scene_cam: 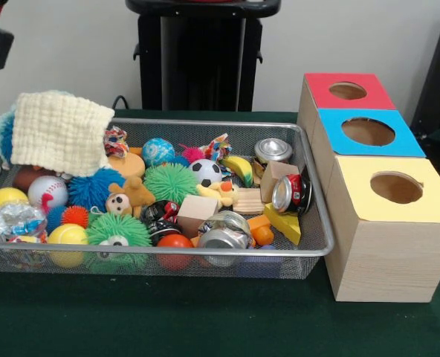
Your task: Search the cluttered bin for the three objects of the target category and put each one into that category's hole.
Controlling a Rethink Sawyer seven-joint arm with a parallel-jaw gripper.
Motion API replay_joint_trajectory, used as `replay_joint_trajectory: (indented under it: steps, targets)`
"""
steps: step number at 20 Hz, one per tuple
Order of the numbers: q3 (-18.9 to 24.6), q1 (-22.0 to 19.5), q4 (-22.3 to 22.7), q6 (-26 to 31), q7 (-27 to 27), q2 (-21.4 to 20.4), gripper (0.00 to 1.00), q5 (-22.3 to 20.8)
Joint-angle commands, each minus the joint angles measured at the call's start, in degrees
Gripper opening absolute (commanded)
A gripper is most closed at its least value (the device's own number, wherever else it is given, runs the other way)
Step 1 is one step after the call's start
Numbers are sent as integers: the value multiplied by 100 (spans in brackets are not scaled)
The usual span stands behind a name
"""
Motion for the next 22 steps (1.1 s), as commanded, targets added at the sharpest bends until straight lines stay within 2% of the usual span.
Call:
replay_joint_trajectory:
  steps: [1,4,9,16,22]
  targets:
    - [967,-450,959,-1207,2074,614,100,-478]
    - [957,-398,1095,-1419,2125,622,100,-339]
    - [926,-232,1296,-1476,2215,532,100,-68]
    - [939,-62,1449,-1471,2503,435,100,100]
    - [1056,-331,1225,-1310,2382,595,100,-229]
